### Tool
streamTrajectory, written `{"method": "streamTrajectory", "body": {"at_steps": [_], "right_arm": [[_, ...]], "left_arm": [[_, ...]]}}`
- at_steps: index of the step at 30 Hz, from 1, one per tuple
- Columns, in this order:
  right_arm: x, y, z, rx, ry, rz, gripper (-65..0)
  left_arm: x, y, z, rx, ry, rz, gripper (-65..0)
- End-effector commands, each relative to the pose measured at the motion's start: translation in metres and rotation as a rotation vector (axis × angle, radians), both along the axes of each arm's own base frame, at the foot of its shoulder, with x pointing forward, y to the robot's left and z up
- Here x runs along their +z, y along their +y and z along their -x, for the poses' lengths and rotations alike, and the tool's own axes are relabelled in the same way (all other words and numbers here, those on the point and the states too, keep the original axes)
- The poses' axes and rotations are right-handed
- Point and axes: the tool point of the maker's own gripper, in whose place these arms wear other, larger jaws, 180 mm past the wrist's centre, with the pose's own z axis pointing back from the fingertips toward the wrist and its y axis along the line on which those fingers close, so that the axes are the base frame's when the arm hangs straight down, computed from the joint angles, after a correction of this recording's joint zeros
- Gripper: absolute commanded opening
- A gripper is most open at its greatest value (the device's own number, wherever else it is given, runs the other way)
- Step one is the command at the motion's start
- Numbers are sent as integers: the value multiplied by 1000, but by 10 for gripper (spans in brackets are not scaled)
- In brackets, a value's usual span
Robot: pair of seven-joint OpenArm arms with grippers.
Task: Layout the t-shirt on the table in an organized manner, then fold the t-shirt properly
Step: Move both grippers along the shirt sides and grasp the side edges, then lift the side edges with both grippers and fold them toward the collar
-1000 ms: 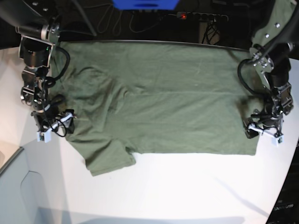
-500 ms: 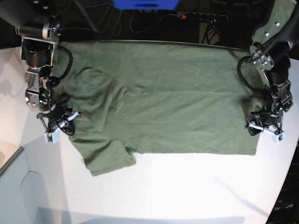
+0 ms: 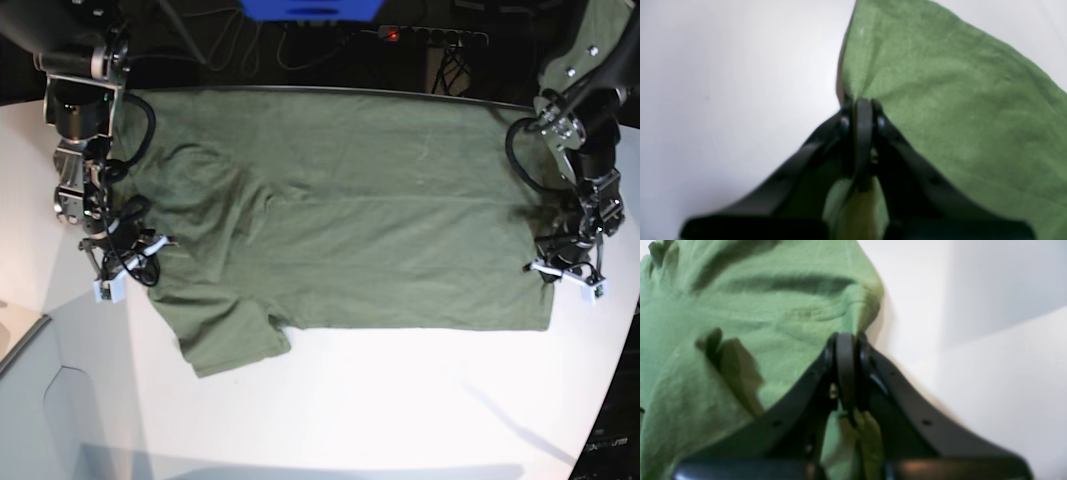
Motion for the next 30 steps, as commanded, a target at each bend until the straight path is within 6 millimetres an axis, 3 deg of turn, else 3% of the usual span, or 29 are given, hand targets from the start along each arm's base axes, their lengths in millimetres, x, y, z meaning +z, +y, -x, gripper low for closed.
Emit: {"method": "streamTrajectory", "body": {"at_steps": [1, 8, 17, 21, 26, 30], "right_arm": [[-4, -5, 6, 20, 38, 29, -650], [33, -3, 7, 54, -85, 91, -650], [70, 11, 18, 89, -201, 135, -650], [88, 3, 33, 43, -248, 147, -650], [95, -12, 54, -40, -266, 148, -650], [83, -17, 76, -57, -224, 151, -650]], "left_arm": [[4, 3, -2, -16, 19, -9, -650], [29, 25, -2, -21, 10, -99, -650], [58, 16, 2, -45, -27, -191, -650], [72, 12, 6, -48, -66, -236, -650], [75, 11, 23, -49, -72, -274, -649], [70, 7, 41, -16, -107, -203, -649]]}}
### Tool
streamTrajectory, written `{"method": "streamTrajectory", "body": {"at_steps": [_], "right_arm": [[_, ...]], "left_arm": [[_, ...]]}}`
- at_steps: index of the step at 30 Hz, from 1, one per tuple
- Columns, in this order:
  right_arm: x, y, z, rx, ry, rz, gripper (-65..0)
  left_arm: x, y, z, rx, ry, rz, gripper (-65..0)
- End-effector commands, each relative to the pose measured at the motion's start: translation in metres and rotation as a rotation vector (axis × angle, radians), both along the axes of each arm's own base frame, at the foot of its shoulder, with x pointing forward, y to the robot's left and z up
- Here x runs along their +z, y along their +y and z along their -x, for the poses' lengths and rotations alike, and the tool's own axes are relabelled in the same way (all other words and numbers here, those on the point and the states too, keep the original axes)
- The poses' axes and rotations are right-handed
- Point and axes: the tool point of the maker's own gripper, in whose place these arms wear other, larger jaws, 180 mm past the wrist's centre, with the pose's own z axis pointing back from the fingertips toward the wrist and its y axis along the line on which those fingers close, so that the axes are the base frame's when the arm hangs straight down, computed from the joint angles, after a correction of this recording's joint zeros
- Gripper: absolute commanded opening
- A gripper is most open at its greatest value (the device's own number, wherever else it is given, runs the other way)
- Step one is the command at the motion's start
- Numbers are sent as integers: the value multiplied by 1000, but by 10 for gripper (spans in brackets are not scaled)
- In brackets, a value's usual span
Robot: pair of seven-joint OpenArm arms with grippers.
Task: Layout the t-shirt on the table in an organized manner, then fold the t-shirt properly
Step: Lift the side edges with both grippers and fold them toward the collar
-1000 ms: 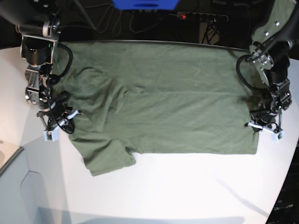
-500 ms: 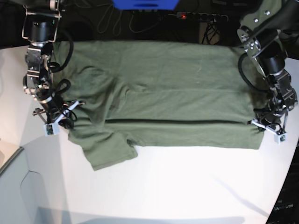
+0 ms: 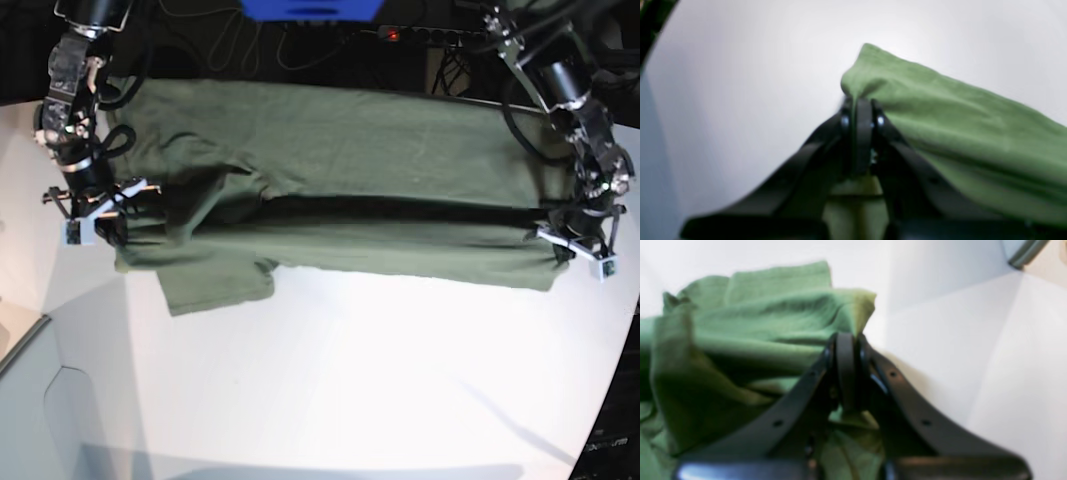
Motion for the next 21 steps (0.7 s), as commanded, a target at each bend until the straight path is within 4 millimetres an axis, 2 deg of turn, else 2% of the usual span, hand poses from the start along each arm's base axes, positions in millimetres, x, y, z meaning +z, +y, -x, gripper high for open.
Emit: {"method": "streamTrajectory", "body": {"at_steps": [1, 11, 16, 21], "right_arm": [[9, -4, -2, 2, -36, 7, -650], [-14, 3, 28, -1, 38, -12, -650], [-19, 3, 35, -1, 56, -12, -650], [-43, 2, 49, -7, 126, -33, -650]], "left_arm": [[20, 10, -7, 15, -75, -8, -649], [-6, 11, 41, 52, -43, 77, -649], [-14, 11, 52, 54, -18, 76, -649], [-16, 11, 54, 54, -10, 79, -645]]}}
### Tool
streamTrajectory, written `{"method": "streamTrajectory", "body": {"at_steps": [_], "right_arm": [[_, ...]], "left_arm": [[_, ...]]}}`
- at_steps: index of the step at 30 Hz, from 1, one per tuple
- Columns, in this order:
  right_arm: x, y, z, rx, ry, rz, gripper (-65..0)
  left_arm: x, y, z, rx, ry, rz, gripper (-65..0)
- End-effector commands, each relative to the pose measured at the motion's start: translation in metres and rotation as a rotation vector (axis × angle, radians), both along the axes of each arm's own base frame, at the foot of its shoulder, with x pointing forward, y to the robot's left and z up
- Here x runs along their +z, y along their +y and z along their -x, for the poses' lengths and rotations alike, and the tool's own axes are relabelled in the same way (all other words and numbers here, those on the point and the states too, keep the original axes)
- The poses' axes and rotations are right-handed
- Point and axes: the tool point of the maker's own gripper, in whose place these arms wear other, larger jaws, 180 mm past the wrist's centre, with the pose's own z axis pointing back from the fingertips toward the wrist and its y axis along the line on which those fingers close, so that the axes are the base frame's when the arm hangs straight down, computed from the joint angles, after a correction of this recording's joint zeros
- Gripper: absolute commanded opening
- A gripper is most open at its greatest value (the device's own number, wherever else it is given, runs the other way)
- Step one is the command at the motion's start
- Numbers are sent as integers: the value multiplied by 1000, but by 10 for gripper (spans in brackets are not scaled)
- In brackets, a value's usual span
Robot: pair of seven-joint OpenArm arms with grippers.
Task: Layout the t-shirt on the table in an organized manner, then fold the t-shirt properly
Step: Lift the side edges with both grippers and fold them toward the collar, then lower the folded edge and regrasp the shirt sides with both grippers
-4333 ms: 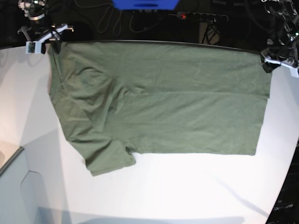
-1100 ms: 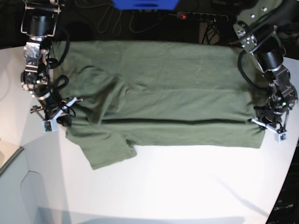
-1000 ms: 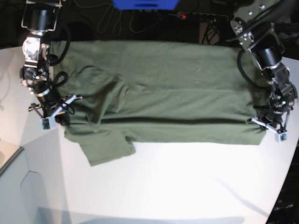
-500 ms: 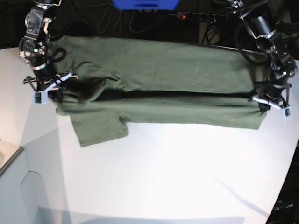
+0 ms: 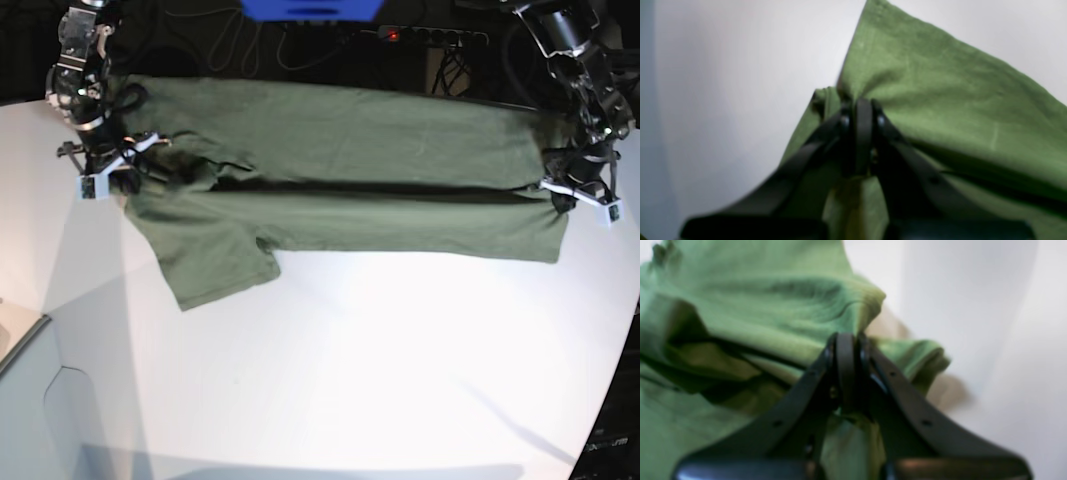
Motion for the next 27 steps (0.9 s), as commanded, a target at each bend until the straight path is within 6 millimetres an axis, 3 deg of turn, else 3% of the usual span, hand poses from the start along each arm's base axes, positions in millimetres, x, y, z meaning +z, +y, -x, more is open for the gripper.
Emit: {"method": "streamTrajectory", "body": {"at_steps": [1, 4, 6, 11, 14, 19, 24, 27], "right_arm": [[8, -7, -6, 4, -35, 9, -650], [5, -9, -3, 11, -17, 13, -650], [3, -8, -2, 14, -11, 13, -635], [5, -10, -2, 9, -20, 16, -488], [17, -17, -7, -5, -54, 33, -423], [45, -34, -14, -91, -138, 49, -398], [63, -36, -30, -102, -196, 54, -398], [70, -36, -42, -104, -224, 50, -398]], "left_arm": [[11, 9, -5, 6, -38, -21, -644], [8, 7, -1, 1, -25, -20, -615], [7, 7, 0, 4, -25, -17, -545], [7, 6, 0, 5, -26, -15, -341], [11, 6, -2, 3, -36, -22, -266], [32, 10, -11, -5, -85, -60, -255], [49, 13, -20, -12, -124, -89, -255], [61, 15, -40, -9, -163, -90, -255]]}}
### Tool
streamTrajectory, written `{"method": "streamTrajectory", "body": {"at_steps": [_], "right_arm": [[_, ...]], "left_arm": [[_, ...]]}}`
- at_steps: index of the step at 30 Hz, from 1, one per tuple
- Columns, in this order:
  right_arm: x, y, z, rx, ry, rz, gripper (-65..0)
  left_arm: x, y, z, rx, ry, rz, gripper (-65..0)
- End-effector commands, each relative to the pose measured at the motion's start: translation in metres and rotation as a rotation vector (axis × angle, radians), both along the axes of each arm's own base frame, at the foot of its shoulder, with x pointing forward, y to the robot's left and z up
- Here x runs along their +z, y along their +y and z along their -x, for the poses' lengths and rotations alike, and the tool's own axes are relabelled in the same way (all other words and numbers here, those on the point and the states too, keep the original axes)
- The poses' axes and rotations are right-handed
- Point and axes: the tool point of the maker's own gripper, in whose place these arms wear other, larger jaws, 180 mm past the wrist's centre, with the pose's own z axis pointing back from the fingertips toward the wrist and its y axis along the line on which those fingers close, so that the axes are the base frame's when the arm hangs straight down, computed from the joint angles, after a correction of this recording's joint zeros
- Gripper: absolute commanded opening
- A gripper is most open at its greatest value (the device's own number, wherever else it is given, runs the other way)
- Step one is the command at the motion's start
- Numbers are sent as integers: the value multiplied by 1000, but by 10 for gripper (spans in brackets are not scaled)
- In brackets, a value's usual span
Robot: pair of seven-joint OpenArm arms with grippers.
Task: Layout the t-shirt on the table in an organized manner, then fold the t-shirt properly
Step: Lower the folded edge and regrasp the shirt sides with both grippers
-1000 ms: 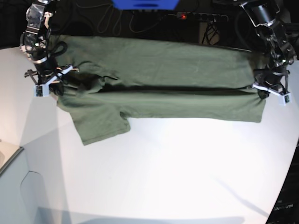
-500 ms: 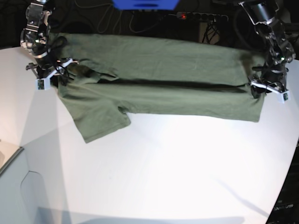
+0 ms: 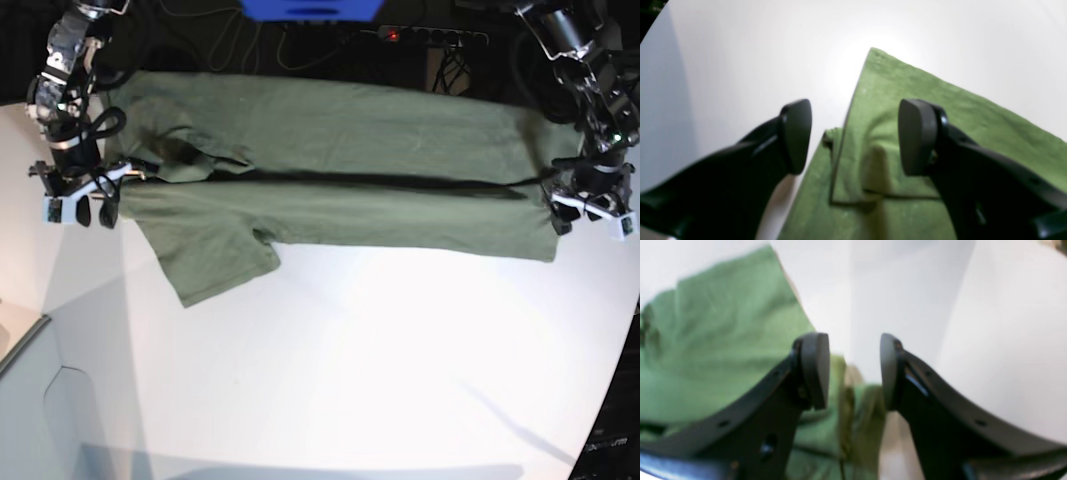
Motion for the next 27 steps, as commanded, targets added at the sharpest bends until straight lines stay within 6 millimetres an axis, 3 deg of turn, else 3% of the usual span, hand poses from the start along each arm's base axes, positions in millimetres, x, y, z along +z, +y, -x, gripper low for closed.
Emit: {"method": "streamTrajectory", "body": {"at_steps": [1, 9, 14, 22, 27], "right_arm": [[16, -3, -11, 4, -58, 5, -398], [31, 0, -34, 9, -109, 1, -398], [36, 0, -39, 11, -123, 4, -398], [46, 0, -52, 9, -157, 3, -398], [50, 0, -56, 9, -167, 3, -398]], "left_arm": [[23, 7, -22, 3, -86, -10, -255], [13, 25, -63, 42, -70, 76, -255], [-3, 30, -71, 63, -29, 138, -255], [-22, 6, -81, -25, 52, 143, -256], [-24, 4, -80, -28, 58, 147, -256]]}}
